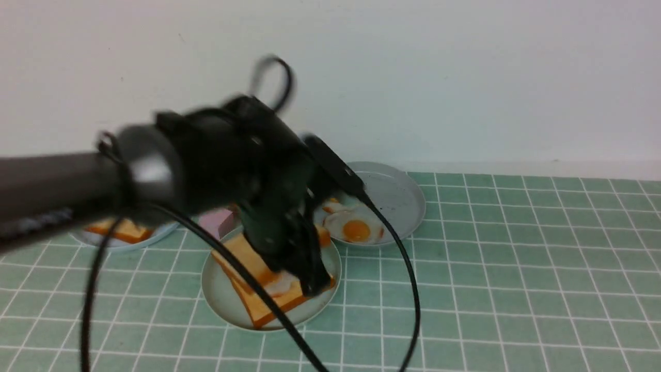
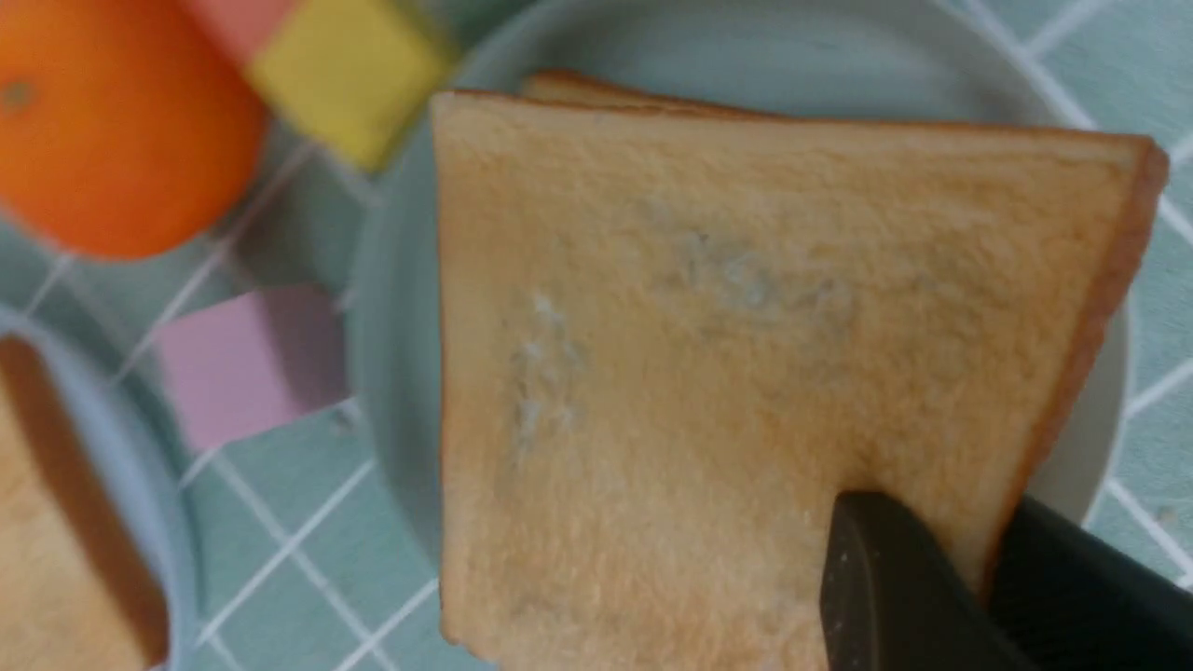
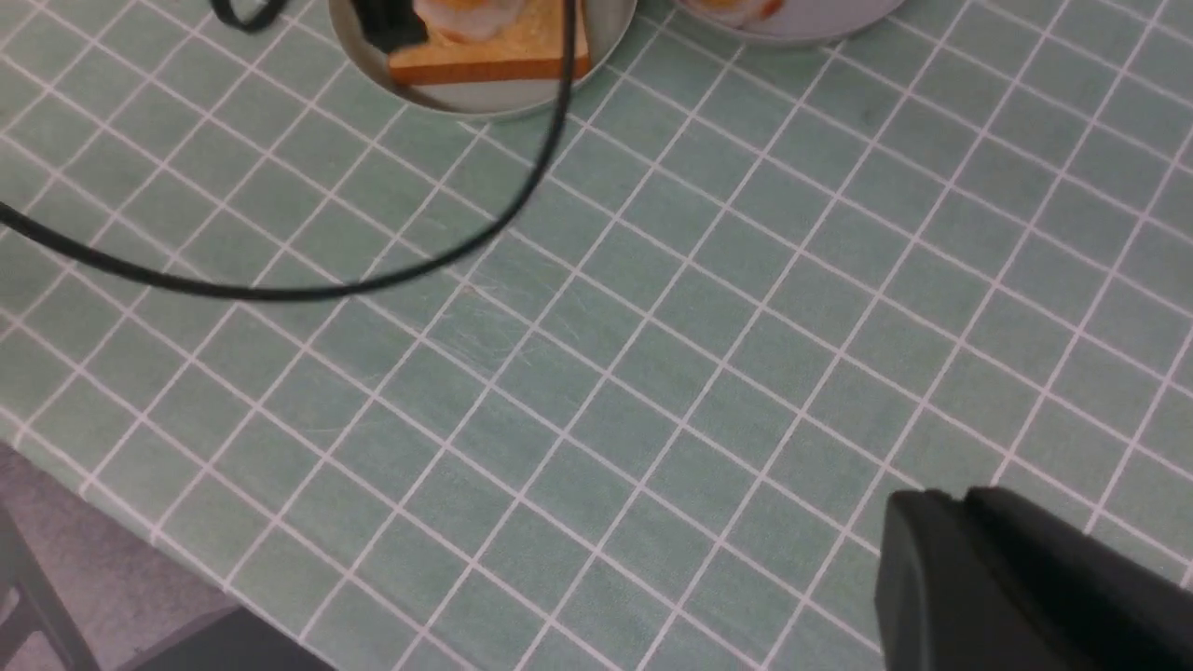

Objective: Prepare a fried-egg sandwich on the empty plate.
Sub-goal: Use the left arm to place a slice of bread on the fried egg in the middle

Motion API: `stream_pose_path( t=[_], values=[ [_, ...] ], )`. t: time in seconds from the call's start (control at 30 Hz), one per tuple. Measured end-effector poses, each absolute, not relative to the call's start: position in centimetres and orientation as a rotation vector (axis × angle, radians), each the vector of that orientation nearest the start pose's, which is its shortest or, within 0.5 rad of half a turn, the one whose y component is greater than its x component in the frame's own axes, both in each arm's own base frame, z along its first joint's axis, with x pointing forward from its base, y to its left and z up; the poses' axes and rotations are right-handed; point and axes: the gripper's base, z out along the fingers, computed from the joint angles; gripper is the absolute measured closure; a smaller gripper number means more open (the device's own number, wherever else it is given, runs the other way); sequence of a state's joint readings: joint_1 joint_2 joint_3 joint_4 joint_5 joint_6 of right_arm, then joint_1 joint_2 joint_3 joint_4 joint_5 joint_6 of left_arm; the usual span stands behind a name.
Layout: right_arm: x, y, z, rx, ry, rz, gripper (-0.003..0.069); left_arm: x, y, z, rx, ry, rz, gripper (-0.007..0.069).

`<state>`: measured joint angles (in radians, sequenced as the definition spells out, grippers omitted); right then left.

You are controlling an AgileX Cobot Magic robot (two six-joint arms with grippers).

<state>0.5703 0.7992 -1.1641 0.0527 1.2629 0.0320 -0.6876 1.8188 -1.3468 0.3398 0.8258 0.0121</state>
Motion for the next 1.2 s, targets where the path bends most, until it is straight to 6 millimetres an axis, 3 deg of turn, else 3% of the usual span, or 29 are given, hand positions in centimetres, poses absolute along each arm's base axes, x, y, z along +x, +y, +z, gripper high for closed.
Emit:
stream_pose_path(
  t=[0.27, 0.57, 0.83, 0.93, 1.0, 1.13, 1.2],
  values=[
    [8.1, 6.3, 41.8, -0.648, 2.308, 0.417, 0.0591, 31.7, -23.4, 20.4, 1.215, 2.432, 0.25, 0.0526],
    [7.1, 5.9, 42.1, -0.646, 2.278, 0.463, 0.0585, 31.7, -23.4, 19.9, 1.223, 2.444, 0.258, 0.0505],
    [6.3, 5.4, 42.4, -0.641, 2.246, 0.48, 0.0575, 31.4, -23.0, 19.9, 1.21, 2.5, 0.29, 0.0222],
    [6.2, 5.4, 42.5, -0.64, 2.242, 0.476, 0.0571, 30.9, -22.7, 21.0, 1.13, 2.537, 0.259, 0.0166],
    [6.2, 5.3, 42.4, -0.638, 2.241, 0.461, 0.0569, 30.0, -22.4, 23.5, 1.006, 2.553, 0.171, 0.0174],
    [6.1, 5.0, 42.5, -0.632, 2.231, 0.446, 0.0566, 27.6, -21.2, 28.7, 0.864, 2.505, -0.005, 0.0302],
    [5.3, 4.4, 42.7, -0.606, 2.205, 0.447, 0.0566, 24.4, -19.4, 32.3, 0.787, 2.426, -0.173, 0.0479]
  ],
)
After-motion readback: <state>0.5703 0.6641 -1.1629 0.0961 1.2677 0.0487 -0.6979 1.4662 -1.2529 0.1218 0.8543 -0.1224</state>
